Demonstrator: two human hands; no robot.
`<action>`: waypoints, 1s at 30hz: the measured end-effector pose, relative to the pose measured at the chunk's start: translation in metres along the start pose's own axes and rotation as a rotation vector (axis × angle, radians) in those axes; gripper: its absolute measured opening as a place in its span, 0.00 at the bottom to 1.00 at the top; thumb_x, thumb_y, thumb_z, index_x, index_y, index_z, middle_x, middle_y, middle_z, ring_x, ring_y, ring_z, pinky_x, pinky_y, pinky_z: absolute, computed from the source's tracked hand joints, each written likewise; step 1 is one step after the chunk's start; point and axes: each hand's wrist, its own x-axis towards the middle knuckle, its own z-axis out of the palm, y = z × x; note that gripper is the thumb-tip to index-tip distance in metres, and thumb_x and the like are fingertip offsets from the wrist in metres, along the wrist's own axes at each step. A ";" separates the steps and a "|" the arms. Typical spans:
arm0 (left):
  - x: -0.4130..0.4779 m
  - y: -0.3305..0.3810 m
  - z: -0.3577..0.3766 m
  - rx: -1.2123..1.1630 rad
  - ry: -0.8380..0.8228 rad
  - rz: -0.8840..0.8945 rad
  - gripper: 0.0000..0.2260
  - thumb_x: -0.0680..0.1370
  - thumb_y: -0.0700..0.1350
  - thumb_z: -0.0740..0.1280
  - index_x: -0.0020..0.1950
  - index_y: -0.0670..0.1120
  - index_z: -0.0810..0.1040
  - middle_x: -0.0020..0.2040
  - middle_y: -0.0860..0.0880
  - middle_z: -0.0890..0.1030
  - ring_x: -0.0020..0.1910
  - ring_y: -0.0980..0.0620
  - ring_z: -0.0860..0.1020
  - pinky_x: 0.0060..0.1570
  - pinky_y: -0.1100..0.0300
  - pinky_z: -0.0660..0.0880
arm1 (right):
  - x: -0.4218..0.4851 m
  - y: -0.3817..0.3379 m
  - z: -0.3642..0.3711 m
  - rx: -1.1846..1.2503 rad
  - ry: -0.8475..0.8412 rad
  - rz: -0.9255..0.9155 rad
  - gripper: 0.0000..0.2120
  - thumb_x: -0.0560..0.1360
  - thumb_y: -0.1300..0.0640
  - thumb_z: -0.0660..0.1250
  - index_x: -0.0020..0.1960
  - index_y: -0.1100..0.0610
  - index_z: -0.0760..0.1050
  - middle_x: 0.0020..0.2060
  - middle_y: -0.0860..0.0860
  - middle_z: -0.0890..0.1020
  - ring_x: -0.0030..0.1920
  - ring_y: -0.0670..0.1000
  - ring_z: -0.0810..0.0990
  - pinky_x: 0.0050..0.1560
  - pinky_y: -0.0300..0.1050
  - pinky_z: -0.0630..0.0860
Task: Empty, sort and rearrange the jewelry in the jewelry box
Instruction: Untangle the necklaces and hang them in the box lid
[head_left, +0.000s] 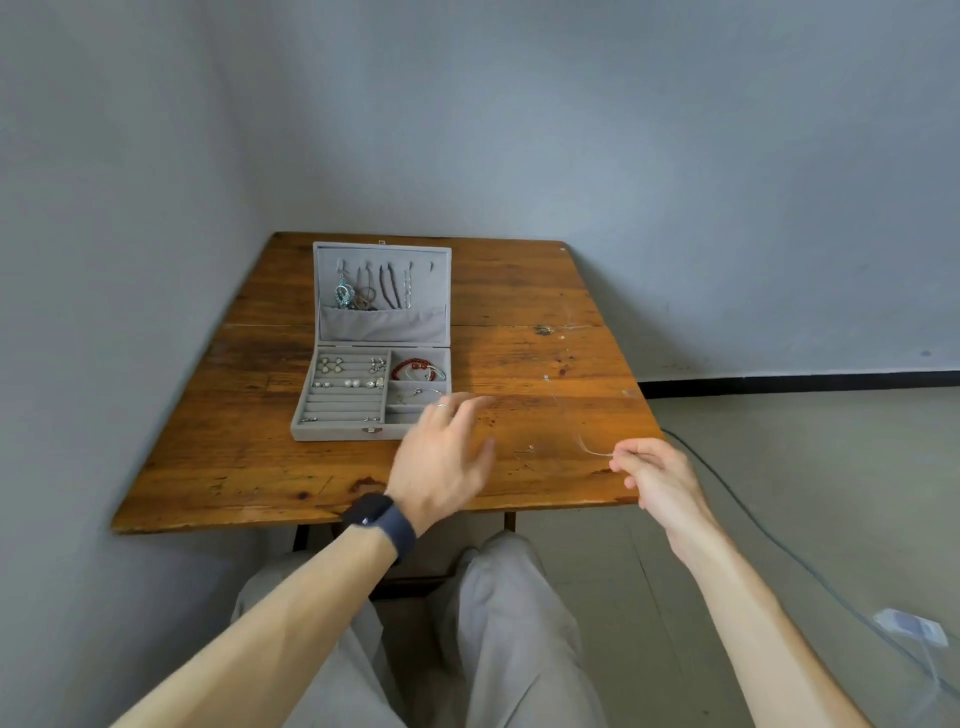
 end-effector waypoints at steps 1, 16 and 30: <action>0.014 0.017 -0.001 -0.097 -0.073 0.013 0.21 0.79 0.54 0.63 0.72 0.54 0.69 0.69 0.50 0.74 0.67 0.48 0.71 0.62 0.51 0.73 | 0.000 -0.007 -0.006 0.019 -0.001 -0.020 0.06 0.76 0.57 0.69 0.50 0.47 0.80 0.46 0.45 0.85 0.44 0.46 0.79 0.41 0.40 0.70; 0.090 0.152 -0.020 -0.879 -0.469 0.025 0.09 0.79 0.47 0.71 0.55 0.45 0.86 0.51 0.50 0.86 0.53 0.54 0.82 0.61 0.62 0.74 | -0.022 -0.126 -0.090 -0.010 -0.104 -0.415 0.06 0.76 0.65 0.68 0.47 0.55 0.80 0.32 0.46 0.82 0.31 0.40 0.76 0.32 0.28 0.69; 0.070 0.095 -0.077 -0.986 -0.434 -0.059 0.07 0.76 0.49 0.70 0.50 0.48 0.84 0.52 0.48 0.86 0.57 0.44 0.82 0.65 0.44 0.71 | -0.045 -0.159 -0.048 0.047 -0.275 -0.495 0.05 0.69 0.52 0.68 0.44 0.48 0.80 0.36 0.48 0.83 0.36 0.46 0.77 0.36 0.41 0.71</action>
